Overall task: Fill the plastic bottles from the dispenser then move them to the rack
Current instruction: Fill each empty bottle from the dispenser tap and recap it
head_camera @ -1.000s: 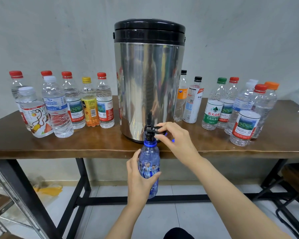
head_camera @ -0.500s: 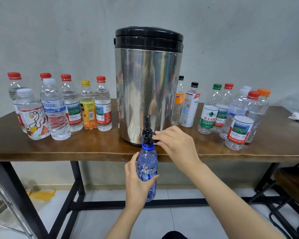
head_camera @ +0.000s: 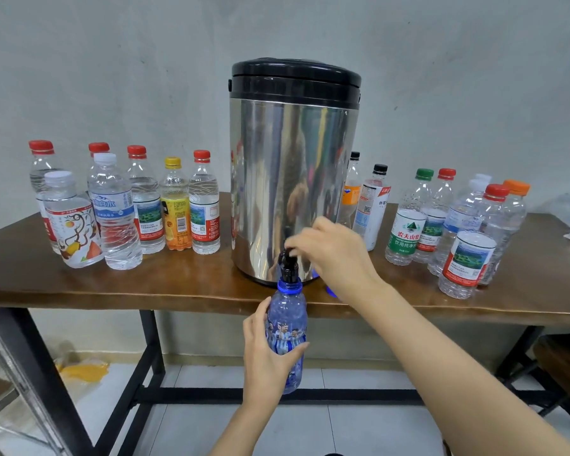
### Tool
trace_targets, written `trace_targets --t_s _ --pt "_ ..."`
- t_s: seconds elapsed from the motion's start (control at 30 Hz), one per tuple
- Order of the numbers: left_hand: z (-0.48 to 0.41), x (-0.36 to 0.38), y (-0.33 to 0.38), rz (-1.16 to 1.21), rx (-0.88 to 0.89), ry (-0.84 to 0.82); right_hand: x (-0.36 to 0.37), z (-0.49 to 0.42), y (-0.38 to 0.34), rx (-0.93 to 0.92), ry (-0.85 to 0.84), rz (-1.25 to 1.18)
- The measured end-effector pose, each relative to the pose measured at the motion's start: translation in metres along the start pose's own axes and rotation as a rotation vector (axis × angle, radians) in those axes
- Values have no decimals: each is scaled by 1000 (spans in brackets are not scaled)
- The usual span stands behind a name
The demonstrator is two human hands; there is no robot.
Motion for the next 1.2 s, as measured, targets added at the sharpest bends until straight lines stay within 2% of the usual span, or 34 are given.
trace_targets --t_s 0.07,0.13,0.37,0.43,0.5,0.57,0.67,0.77,1.03,1.1,1.2 --pt "0 0 0 1 -8 -5 16 -21 16 173 -180 -88" --pt "-1 -2 1 -2 -1 -5 26 -25 32 333 -242 -307" --pt "0 -3 5 -12 15 10 34 5 51 530 -94 -787" --pt "1 -3 5 -15 23 10 34 25 70 611 -7 -795" --pt "3 -3 3 -21 24 8 47 54 93 708 -3 -666" --pt "5 -3 0 -23 15 2 71 81 105 747 -168 -491" --pt "7 -2 -4 -26 3 -11 115 112 100 697 -541 -394" --pt "11 -2 -10 -27 -15 -24 133 126 90 669 -675 -380" --pt "25 -12 -20 -19 -73 -52 128 128 87 719 -491 -441" --pt "28 -18 -19 -11 -71 -47 117 127 87 757 -377 -546" --pt "28 -32 -14 -1 -51 -21 78 112 84 832 -118 -755"
Point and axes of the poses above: each hand's wrist, its own z-axis away from the middle knuckle, its own x-axis out of the palm, y = z × x, the point moved 9 cm from there along -z, towards the middle knuckle, and after that the axes turned 1 degree about y, right-handed, at the moved point
